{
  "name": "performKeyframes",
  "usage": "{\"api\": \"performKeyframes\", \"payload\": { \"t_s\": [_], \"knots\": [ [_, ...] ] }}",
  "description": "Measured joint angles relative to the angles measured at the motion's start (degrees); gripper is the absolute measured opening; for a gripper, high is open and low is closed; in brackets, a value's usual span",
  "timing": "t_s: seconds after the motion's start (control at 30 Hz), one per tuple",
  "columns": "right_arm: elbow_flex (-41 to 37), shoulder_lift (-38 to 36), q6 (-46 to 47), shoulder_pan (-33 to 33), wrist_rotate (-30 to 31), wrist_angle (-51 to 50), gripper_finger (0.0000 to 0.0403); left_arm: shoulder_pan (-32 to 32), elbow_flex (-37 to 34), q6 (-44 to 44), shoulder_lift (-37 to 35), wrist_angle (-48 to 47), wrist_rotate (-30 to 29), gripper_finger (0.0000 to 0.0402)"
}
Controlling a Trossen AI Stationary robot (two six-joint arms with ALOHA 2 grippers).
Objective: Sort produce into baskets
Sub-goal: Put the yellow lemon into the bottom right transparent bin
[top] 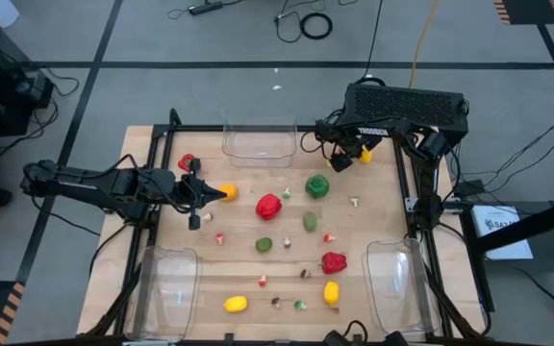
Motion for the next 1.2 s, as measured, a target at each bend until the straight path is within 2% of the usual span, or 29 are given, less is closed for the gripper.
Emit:
{"api": "performKeyframes", "payload": {
  "t_s": [0.4,0.57,0.7,0.8,0.9,1.07,1.2],
  "knots": [
    [0.0,0.0,-0.8,2.5,-8.2,-1.1,0.0318,0.0,0.0,0.0,0.0,0.0,0.2,0.0002],
    [0.0,0.0,-0.1,6.0,-12.9,-3.3,0.0318,0.0,0.0,0.0,0.0,0.0,0.2,0.0002],
    [0.0,-1.3,2.2,10.3,-13.4,-6.0,0.0318,0.0,0.0,0.0,0.0,0.0,0.2,0.0002],
    [0.0,-3.5,4.2,13.2,-11.3,-7.5,0.0318,0.0,0.0,0.1,0.0,0.0,0.2,0.0002],
    [0.0,-5.6,4.1,14.4,-5.4,-8.1,0.0318,0.0,0.0,0.4,0.0,0.0,0.2,0.0002],
    [0.0,-7.8,-3.5,13.1,3.6,-8.1,0.0318,0.0,0.0,0.4,0.0,0.5,0.2,0.0002],
    [0.0,-7.8,-9.1,9.8,3.3,-6.3,0.0318,0.0,0.0,0.4,0.0,0.6,0.2,0.0002]
  ]
}}
